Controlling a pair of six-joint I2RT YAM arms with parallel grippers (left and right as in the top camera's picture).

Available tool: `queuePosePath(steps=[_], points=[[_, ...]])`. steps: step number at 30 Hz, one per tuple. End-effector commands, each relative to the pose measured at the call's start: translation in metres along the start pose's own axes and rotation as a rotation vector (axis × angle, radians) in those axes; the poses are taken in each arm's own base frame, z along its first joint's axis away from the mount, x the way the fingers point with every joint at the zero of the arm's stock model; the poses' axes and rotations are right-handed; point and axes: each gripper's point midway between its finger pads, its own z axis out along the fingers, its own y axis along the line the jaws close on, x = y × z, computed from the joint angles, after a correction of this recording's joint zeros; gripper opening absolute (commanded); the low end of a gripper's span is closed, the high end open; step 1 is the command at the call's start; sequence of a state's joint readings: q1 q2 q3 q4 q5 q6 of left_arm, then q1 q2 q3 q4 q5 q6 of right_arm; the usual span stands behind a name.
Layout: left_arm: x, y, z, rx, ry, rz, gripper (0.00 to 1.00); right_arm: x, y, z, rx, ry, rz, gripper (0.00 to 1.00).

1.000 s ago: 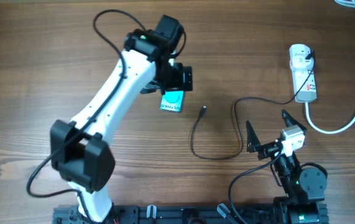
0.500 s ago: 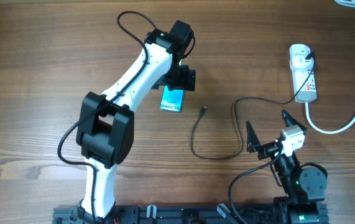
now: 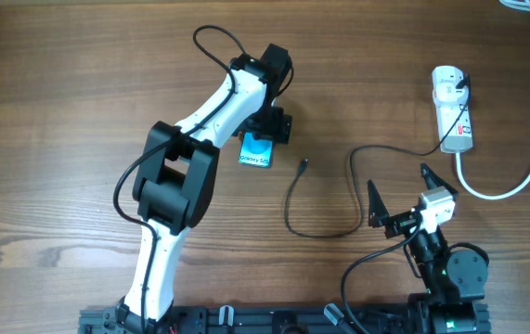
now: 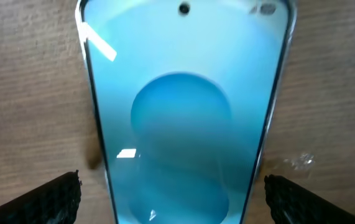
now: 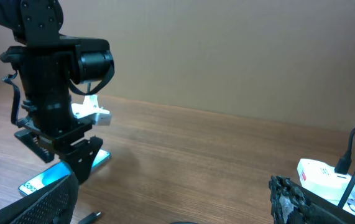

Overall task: Plug charger to phone and switch on socket
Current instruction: 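Lower the left gripper over the phone, aligning with its short edge, then close the left gripper on the phone's bottom edge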

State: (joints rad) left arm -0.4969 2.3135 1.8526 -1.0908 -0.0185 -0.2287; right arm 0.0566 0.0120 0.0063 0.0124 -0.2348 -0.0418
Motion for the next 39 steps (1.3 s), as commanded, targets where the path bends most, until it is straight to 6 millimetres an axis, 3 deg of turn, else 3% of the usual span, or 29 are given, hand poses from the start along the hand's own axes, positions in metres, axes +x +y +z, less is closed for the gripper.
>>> queuePosePath(steps=[1,9,33,39], points=[[-0.010,-0.004,-0.001,-0.005,-0.041,0.024,1.00,-0.002,0.000,0.000,0.000,-0.010,0.014,1.00],[-0.001,-0.003,0.029,-0.025,0.027,0.025,1.00,-0.002,0.000,0.000,0.000,-0.010,0.015,1.00],[0.005,-0.005,0.029,-0.012,0.051,0.025,1.00,-0.002,0.000,0.000,0.000,-0.010,0.014,1.00],[0.007,-0.005,0.029,-0.015,0.058,0.025,0.92,-0.002,0.000,0.000,0.000,-0.010,0.014,1.00]])
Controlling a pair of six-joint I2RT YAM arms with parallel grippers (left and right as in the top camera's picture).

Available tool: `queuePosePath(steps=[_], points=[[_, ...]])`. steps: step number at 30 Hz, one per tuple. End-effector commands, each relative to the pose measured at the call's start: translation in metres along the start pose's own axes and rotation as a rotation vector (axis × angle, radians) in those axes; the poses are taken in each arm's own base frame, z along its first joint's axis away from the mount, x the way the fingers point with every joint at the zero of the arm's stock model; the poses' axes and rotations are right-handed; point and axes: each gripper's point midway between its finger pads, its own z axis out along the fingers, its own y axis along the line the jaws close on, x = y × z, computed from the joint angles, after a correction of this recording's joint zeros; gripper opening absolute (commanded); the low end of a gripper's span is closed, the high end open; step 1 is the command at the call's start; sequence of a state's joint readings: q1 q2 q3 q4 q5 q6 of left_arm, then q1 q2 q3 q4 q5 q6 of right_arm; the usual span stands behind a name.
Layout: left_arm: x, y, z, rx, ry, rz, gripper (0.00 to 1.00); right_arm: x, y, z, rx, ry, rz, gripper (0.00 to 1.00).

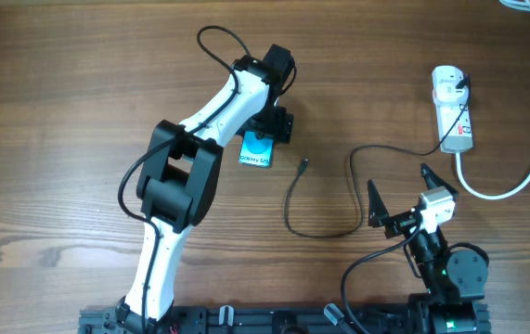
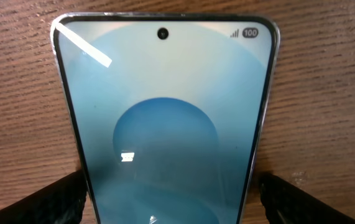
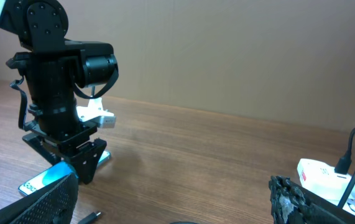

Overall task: Plug charger to phone and switch on socket
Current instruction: 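Close the left gripper on the phone's bottom edge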

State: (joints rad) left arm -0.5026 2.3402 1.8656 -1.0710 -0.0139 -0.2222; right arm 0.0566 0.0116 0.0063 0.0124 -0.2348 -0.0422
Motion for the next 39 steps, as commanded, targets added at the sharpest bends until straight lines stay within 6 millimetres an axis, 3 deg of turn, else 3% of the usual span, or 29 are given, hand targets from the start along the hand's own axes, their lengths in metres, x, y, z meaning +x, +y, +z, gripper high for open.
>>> queuePosePath(steps=[1,21,39], points=[[0.0111,0.0005,0.0206,-0.021,0.063,0.013,0.91,-0.0022,0.0003,-0.0003,0.001,-0.009,0.015,1.00],[0.0108,0.0007,0.0207,-0.021,0.062,0.012,0.79,-0.0022,0.0003,-0.0003,0.001,-0.009,0.015,1.00],[0.0114,0.0009,0.0171,-0.021,0.061,0.003,0.76,-0.0022,0.0004,-0.0003,0.000,-0.009,0.015,1.00]])
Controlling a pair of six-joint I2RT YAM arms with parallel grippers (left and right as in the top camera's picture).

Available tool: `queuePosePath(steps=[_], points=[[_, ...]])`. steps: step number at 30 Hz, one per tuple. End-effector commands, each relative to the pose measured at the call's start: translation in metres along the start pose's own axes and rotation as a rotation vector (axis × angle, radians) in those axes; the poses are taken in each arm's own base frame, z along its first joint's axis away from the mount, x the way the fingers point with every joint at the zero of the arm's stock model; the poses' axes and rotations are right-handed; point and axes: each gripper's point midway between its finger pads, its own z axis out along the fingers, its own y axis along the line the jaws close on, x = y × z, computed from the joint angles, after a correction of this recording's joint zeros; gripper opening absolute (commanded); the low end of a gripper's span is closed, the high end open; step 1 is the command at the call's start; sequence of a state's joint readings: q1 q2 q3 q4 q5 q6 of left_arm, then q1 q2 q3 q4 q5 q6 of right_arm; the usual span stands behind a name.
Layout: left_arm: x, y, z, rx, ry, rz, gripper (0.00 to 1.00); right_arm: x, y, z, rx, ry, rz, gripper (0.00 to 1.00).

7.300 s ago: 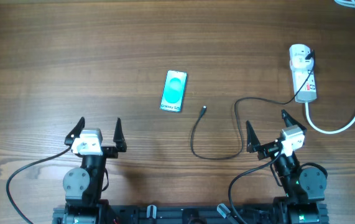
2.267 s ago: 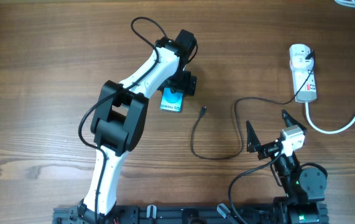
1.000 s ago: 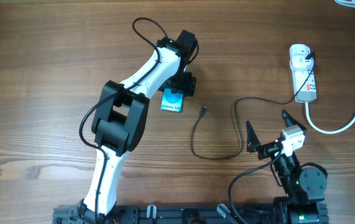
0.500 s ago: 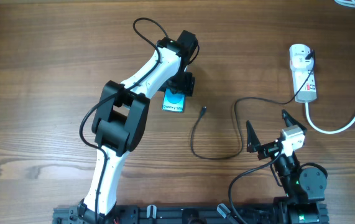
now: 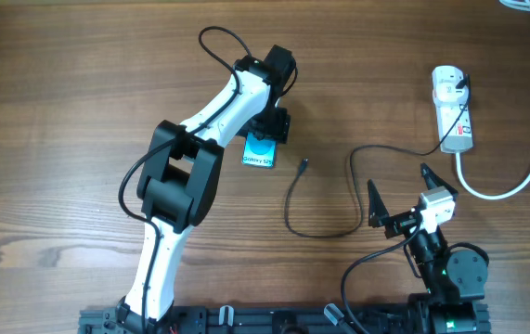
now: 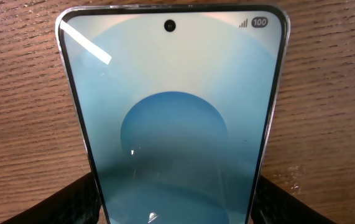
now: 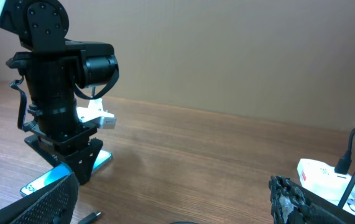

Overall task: Plug charger to phone and switch on socket
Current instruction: 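Close the left gripper on the phone's bottom edge, then lift the phone upright with the left gripper and pull it left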

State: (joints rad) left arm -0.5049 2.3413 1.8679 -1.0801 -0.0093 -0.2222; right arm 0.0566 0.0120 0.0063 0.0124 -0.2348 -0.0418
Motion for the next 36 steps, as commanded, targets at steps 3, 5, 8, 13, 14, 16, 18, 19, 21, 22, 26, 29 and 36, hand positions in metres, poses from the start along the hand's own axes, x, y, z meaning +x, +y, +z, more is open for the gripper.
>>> queuePosePath(steps=[3,5,8,13,14,16,18,19,21,22,26,29,36], points=[[0.006,0.001,0.007,-0.016,0.030,-0.018,0.75,-0.002,0.000,0.000,0.000,-0.010,0.014,1.00],[0.003,0.001,-0.003,-0.009,0.007,-0.018,0.75,-0.002,0.000,0.000,0.000,-0.010,0.015,1.00],[0.003,0.001,-0.020,-0.002,-0.016,-0.035,0.73,-0.002,0.000,0.000,0.000,-0.010,0.014,1.00],[0.010,0.000,-0.049,0.019,-0.028,-0.075,0.71,-0.002,0.000,0.000,0.000,-0.010,0.014,1.00],[0.012,-0.001,-0.053,0.028,-0.023,-0.075,0.71,-0.002,0.000,0.000,0.000,-0.010,0.015,1.00],[0.019,-0.006,-0.060,0.063,-0.002,-0.075,0.71,-0.002,0.000,0.000,0.001,-0.010,0.015,1.00],[0.033,-0.023,-0.070,0.174,0.055,-0.075,0.71,-0.002,0.000,0.000,0.000,-0.010,0.015,1.00],[0.041,-0.034,-0.076,0.238,0.092,-0.075,0.71,-0.002,0.000,0.000,0.000,-0.010,0.014,1.00],[0.054,-0.050,-0.087,0.345,0.155,-0.080,0.71,-0.002,0.000,0.000,0.000,-0.010,0.014,1.00],[0.063,-0.062,-0.097,0.422,0.197,-0.084,0.71,-0.002,0.000,0.000,0.000,-0.010,0.015,1.00],[0.076,-0.099,-0.133,0.712,0.299,-0.099,0.68,-0.002,0.000,0.000,0.000,-0.010,0.014,1.00],[0.077,-0.121,-0.175,1.007,0.379,-0.127,0.66,-0.002,0.000,0.000,0.000,-0.010,0.015,1.00],[0.049,-0.097,-0.230,1.360,0.404,-0.227,0.66,-0.002,0.000,0.000,0.000,-0.010,0.014,1.00]])
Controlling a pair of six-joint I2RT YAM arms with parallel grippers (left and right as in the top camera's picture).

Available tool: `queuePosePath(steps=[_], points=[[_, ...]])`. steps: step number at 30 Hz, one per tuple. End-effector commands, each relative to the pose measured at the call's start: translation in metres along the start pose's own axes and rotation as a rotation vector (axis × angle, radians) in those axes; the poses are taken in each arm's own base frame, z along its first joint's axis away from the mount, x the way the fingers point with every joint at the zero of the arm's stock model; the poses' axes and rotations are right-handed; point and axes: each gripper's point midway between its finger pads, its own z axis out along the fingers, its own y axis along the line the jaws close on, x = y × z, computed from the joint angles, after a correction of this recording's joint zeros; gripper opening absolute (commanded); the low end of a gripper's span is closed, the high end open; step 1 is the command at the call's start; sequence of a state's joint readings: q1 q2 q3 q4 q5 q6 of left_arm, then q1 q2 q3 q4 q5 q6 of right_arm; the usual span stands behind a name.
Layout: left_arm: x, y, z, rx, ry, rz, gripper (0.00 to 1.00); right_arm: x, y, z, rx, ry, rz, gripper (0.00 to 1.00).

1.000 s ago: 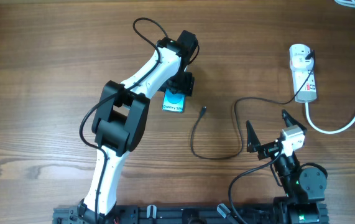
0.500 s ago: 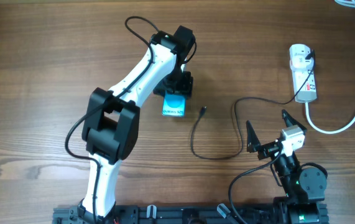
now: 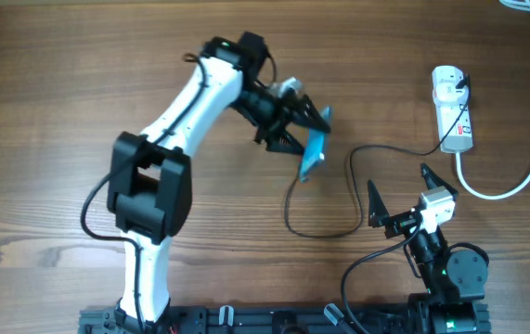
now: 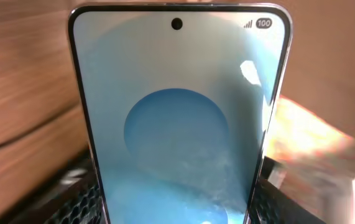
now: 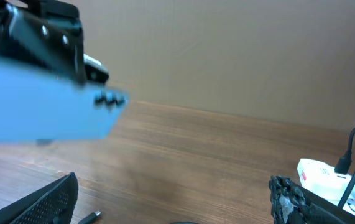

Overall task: Plug charger to phone and switch on socket
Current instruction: 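Lift the phone upright with the left gripper and pull it left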

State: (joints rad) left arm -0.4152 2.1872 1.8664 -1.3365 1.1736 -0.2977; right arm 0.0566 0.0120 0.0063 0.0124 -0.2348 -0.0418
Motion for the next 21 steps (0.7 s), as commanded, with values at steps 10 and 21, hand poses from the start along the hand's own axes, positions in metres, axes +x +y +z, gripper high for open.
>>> queuePosePath(steps=[10,21], points=[[0.004,-0.057,-0.102,0.464,-0.031,-0.063,0.63,-0.002,0.000,0.000,0.000,-0.010,0.014,1.00],[-0.003,-0.037,-0.154,0.533,-0.106,-0.254,0.63,-0.002,0.000,0.000,0.000,-0.010,0.014,1.00]])
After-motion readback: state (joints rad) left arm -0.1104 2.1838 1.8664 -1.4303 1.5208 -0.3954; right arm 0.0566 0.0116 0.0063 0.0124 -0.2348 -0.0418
